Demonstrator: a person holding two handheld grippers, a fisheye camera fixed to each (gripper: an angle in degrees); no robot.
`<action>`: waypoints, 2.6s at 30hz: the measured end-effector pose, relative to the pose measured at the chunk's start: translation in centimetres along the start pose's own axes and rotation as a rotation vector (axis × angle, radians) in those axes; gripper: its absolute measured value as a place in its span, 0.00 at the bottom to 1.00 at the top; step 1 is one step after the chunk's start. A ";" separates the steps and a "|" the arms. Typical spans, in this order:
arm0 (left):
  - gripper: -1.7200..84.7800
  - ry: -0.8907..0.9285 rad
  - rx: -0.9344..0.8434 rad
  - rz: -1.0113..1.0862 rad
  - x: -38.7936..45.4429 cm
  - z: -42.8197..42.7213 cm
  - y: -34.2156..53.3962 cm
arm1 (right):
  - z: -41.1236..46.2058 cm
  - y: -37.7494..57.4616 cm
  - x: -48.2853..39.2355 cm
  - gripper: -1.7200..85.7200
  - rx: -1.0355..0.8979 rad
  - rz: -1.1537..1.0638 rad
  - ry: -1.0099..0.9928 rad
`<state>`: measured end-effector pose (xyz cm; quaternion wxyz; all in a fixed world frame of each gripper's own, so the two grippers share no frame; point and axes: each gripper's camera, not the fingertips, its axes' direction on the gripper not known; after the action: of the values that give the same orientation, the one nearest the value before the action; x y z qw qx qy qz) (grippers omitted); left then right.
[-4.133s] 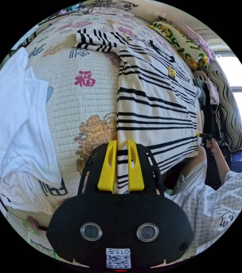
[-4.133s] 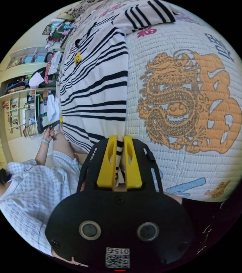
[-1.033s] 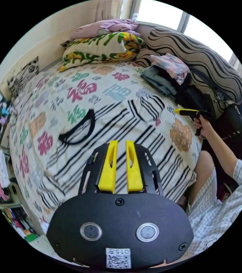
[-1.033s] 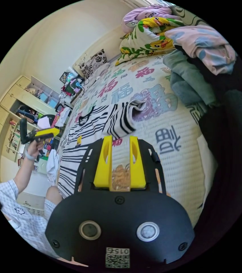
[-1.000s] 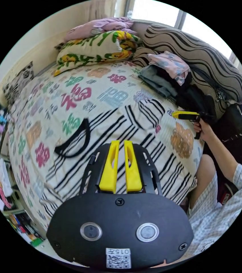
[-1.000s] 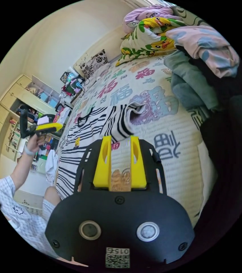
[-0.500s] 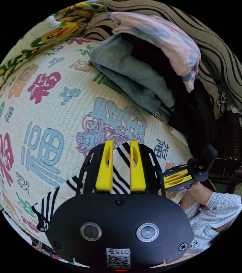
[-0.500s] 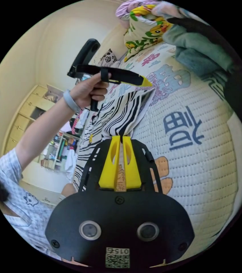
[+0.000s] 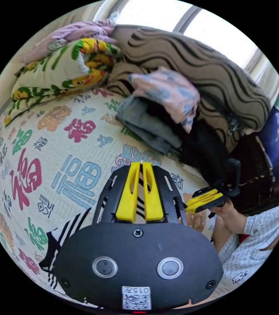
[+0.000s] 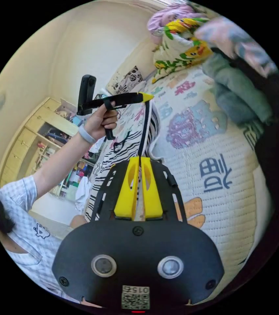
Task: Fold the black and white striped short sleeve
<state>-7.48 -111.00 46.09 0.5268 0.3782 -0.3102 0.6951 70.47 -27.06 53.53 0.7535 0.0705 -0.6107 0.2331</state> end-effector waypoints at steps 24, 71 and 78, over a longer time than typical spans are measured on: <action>0.14 -0.047 0.239 -0.782 -14.0 -18.6 41.6 | 21.1 3.7 -15.0 0.12 -0.401 -0.261 0.163; 0.06 -0.112 0.011 -0.632 -13.2 -19.9 19.2 | 35.7 6.1 -12.3 0.07 -0.484 -0.365 0.565; 0.05 -0.021 0.149 -0.725 -13.8 -22.2 19.2 | 33.4 6.7 -7.5 0.01 -0.274 -0.063 0.453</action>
<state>-28.26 -104.28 22.10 0.7067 0.5082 -0.1099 0.4799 36.78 -36.16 53.34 0.8804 -0.0672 -0.4498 0.1343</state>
